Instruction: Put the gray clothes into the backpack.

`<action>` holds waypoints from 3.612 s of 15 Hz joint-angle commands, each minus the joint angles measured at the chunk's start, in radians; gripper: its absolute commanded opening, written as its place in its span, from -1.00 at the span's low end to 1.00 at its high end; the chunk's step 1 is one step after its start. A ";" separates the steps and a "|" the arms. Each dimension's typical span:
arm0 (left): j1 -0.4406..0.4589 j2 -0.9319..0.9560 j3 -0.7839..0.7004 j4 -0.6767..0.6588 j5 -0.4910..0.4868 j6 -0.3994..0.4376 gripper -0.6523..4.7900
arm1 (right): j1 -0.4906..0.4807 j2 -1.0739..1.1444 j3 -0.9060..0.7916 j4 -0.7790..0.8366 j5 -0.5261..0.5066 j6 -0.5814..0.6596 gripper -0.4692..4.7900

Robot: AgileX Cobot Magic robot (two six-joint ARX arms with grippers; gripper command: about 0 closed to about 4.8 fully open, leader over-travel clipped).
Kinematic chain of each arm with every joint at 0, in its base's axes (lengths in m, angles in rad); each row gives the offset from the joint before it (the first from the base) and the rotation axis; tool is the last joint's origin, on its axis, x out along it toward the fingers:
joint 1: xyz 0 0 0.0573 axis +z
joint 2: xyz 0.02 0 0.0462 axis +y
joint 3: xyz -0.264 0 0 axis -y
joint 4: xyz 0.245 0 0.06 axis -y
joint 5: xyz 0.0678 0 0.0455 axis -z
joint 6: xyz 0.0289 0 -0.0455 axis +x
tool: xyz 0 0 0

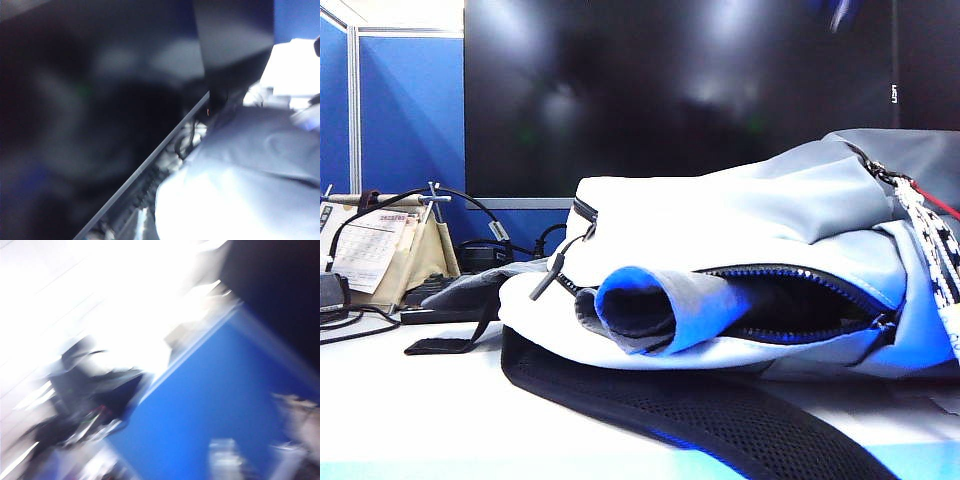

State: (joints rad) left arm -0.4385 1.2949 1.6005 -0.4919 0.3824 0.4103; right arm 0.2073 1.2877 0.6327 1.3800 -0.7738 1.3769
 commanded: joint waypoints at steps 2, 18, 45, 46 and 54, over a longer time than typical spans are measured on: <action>-0.001 -0.232 -0.014 -0.084 0.047 -0.124 -0.78 | -0.114 -0.224 0.006 0.034 -0.193 0.042 -0.86; -0.001 -1.235 -0.969 0.145 -0.590 -0.383 -0.78 | -0.293 -0.478 0.005 -0.030 -0.131 0.030 -0.86; -0.002 -1.257 -1.436 0.415 -0.229 -0.603 -0.78 | -0.468 -1.285 -0.277 -1.724 0.357 -1.102 -0.85; -0.002 -1.257 -1.436 0.420 -0.232 -0.601 -0.78 | -0.468 -1.285 -0.342 -1.656 0.324 -1.056 -0.85; -0.002 -1.257 -1.435 0.419 -0.247 -0.602 -0.78 | -0.466 -1.286 -0.504 -1.578 0.328 -0.925 -0.85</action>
State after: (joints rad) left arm -0.4408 0.0380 0.1638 -0.0860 0.1341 -0.1936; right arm -0.2619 0.0032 0.1268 -0.2153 -0.4454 0.4488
